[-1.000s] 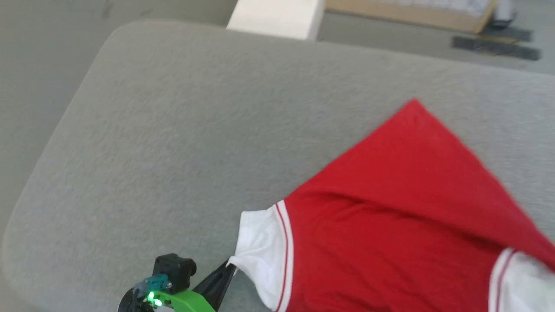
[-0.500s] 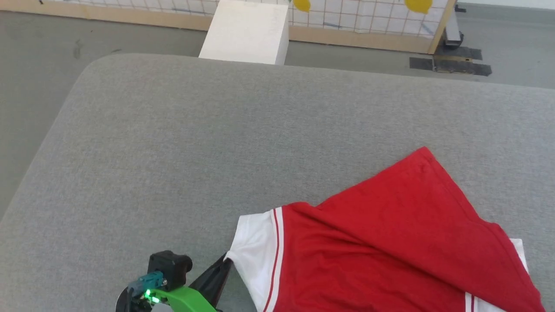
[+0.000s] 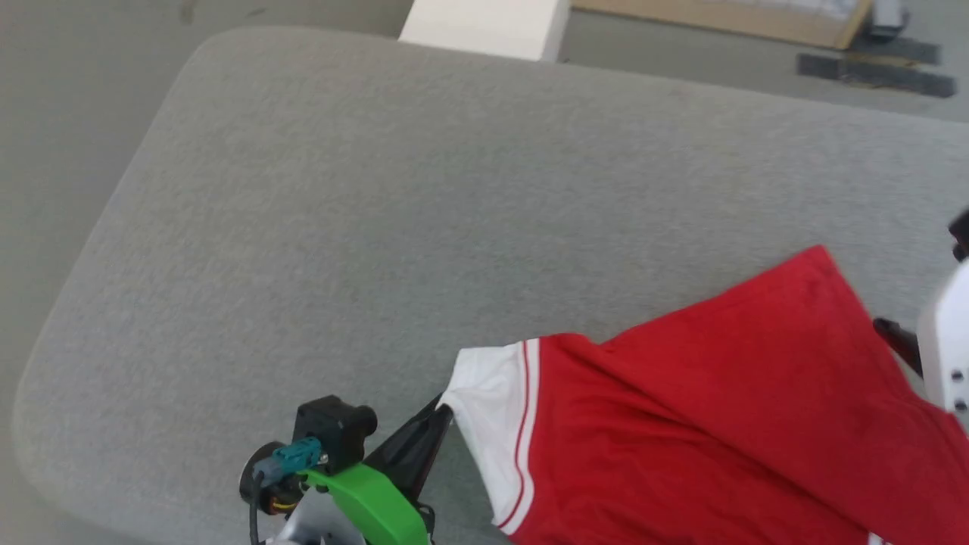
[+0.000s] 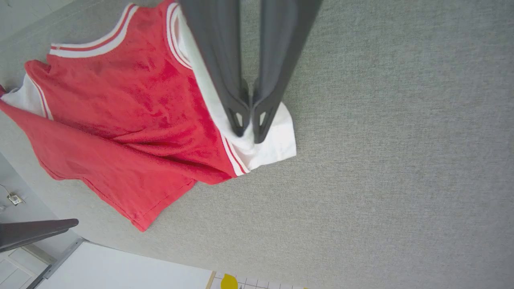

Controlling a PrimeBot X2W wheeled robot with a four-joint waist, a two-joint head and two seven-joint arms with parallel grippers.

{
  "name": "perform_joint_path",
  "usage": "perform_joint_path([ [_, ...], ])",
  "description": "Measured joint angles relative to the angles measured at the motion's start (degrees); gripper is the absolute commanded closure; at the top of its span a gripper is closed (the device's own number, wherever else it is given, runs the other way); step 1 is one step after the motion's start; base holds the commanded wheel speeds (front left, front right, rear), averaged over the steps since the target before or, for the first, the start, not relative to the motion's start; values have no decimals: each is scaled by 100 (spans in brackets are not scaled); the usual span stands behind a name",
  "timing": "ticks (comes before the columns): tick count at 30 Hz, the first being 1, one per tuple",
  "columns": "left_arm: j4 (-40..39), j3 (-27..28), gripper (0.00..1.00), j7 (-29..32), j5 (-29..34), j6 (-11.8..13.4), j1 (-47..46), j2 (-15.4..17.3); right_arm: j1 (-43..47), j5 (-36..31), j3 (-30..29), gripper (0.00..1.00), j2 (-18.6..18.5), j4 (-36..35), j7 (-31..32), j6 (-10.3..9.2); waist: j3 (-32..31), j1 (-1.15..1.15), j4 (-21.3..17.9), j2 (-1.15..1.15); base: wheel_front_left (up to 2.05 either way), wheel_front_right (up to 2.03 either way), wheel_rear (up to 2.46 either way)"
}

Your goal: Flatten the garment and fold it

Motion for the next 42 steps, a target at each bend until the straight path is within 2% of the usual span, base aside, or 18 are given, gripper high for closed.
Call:
perform_joint_path([
  [4,54,-60,100,-1,9,-10,-75,-82,-697,-66,344,0,-129,727,113,0,203,0,252,0,0,0,0],
  [10,151,-131,100,-52,18,-73,-162,-236,-1207,-191,736,0,-361,1582,113,0,464,0,639,0,0,0,0],
  [16,244,-232,100,-102,38,-151,-232,-367,-1274,-163,1213,0,-624,1916,135,0,674,0,948,0,0,0,0],
  [17,260,-245,100,-102,38,-161,-249,-379,-1284,-121,1290,11,-695,1925,158,0,705,0,990,0,0,0,0],
  [18,281,-254,100,-102,40,-172,-264,-388,-1296,-92,1359,65,-748,1920,165,0,731,0,1024,0,0,0,0],
  [19,297,-258,100,-103,40,-189,-276,-393,-1305,-74,1403,100,-789,1917,146,1,752,0,1045,0,0,0,0],
  [26,409,-209,100,-192,41,-236,-368,-397,-1334,46,1306,100,-720,2140,-669,0,717,0,1025,0,0,0,0],
  [31,394,-27,100,-312,41,-198,-369,-255,-1344,190,1129,100,-667,2239,-1436,0,503,0,858,0,0,0,0],
  [36,211,264,100,-388,45,-115,-398,19,-1534,361,828,100,-714,2078,-1964,0,197,0,611,0,0,0,0],
  [42,-211,801,100,-509,101,-1,-688,446,-1652,503,695,100,-773,1373,-2319,0,-229,0,202,0,0,0,0],
])
